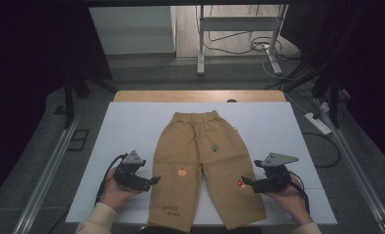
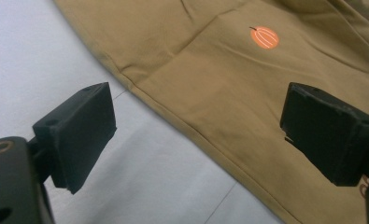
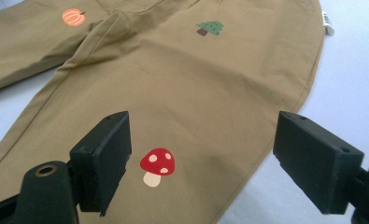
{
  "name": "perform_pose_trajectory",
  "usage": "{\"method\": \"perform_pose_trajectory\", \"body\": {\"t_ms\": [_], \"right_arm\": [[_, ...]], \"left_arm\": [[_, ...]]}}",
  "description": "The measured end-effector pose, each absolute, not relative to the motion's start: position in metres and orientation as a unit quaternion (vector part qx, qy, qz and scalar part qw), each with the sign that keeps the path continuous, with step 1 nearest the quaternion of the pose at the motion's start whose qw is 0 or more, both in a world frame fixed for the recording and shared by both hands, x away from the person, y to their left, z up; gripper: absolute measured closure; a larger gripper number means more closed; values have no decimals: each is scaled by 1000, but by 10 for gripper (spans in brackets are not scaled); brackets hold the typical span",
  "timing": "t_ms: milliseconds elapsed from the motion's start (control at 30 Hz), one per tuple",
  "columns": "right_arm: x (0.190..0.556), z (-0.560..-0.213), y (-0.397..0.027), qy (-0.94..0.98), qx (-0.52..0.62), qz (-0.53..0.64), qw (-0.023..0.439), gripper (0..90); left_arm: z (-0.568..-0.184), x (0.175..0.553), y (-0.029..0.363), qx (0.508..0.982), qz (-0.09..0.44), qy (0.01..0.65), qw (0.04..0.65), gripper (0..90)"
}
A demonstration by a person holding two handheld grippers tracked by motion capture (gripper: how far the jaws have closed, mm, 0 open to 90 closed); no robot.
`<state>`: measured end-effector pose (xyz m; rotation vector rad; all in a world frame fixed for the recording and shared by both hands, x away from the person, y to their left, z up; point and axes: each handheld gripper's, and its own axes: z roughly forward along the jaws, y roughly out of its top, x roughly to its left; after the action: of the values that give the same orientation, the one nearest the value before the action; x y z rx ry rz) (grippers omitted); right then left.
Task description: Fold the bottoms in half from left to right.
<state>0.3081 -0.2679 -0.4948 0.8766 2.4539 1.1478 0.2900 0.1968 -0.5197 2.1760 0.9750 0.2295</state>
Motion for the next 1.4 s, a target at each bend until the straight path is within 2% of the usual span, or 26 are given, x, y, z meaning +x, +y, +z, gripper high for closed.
{"method": "perform_pose_trajectory", "body": {"t_ms": [1000,1400], "right_arm": [[312,-493,-266,850,309,399,153,212],[309,-488,-236,852,285,421,129,212]], "left_arm": [[-521,292,192,848,102,377,358,118],[-517,292,198,841,112,383,365,120]]}}
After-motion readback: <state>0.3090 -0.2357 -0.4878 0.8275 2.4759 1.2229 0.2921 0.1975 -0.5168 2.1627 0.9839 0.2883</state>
